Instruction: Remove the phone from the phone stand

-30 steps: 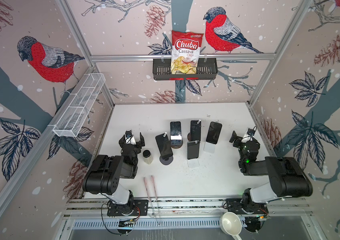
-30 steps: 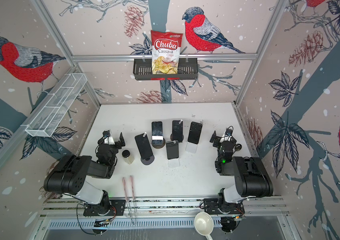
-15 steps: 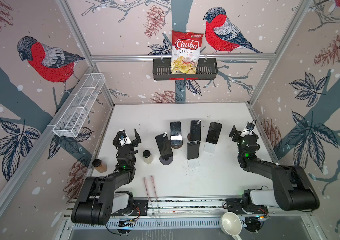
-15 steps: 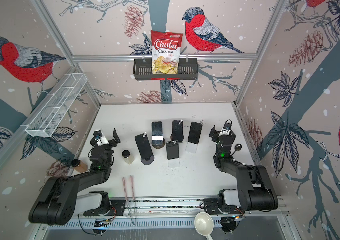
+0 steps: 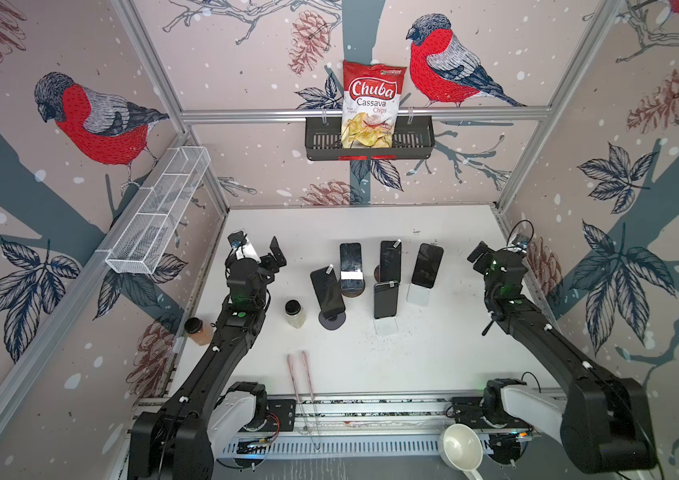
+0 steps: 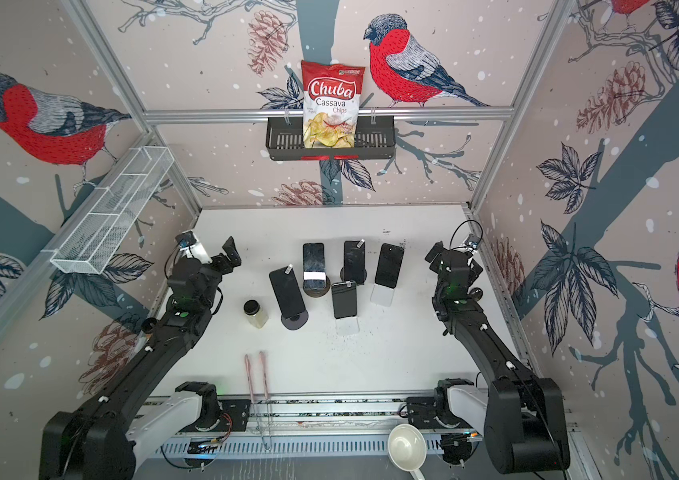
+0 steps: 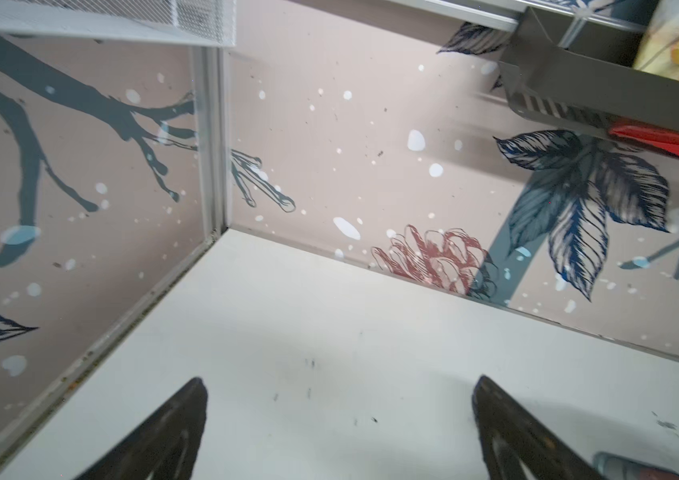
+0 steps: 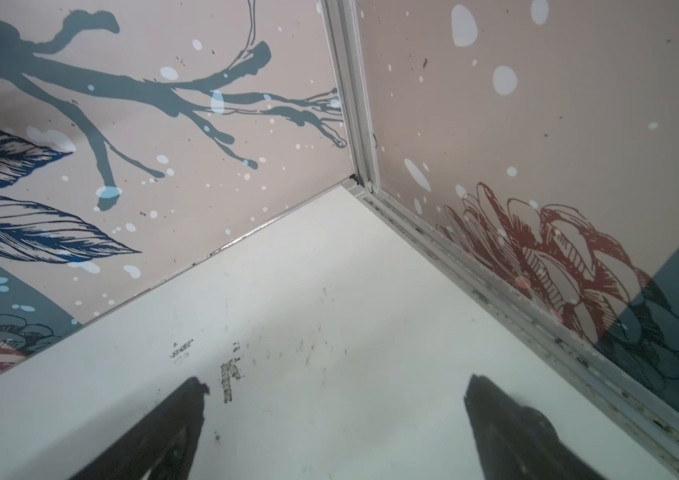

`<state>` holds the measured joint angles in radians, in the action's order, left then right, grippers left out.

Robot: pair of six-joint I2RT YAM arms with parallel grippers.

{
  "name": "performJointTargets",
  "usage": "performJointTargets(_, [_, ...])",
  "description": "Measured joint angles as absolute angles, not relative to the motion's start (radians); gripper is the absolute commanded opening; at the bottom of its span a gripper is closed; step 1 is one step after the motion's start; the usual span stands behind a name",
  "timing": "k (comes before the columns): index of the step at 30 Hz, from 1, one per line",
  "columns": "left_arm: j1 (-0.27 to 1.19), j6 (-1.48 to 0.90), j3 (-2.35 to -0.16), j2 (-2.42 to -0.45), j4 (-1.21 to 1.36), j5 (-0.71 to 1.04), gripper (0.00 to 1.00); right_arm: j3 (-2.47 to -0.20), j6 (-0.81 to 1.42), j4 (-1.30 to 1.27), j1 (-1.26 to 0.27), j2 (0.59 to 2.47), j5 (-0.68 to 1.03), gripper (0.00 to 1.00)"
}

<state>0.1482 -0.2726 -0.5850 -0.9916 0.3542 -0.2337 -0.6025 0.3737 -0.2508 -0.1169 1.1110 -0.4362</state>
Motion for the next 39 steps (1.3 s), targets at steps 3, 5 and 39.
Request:
performJointTargets(3, [0.203, -0.308, -0.624, -0.999, 0.279, -0.194, 0.98, -0.632, 0.405, -0.136, -0.136, 1.092, -0.422, 0.99])
performJointTargets(5, [0.227, -0.327, -0.648, -1.007, 0.241, -0.160, 0.98, -0.649, 0.425, -0.072, -0.152, 1.085, -0.410, 0.99])
performJointTargets(39, [0.430, -0.527, -0.768, -1.063, 0.251, 0.292, 0.98, -0.980, 0.558, 0.342, -0.523, 1.236, -0.395, 0.99])
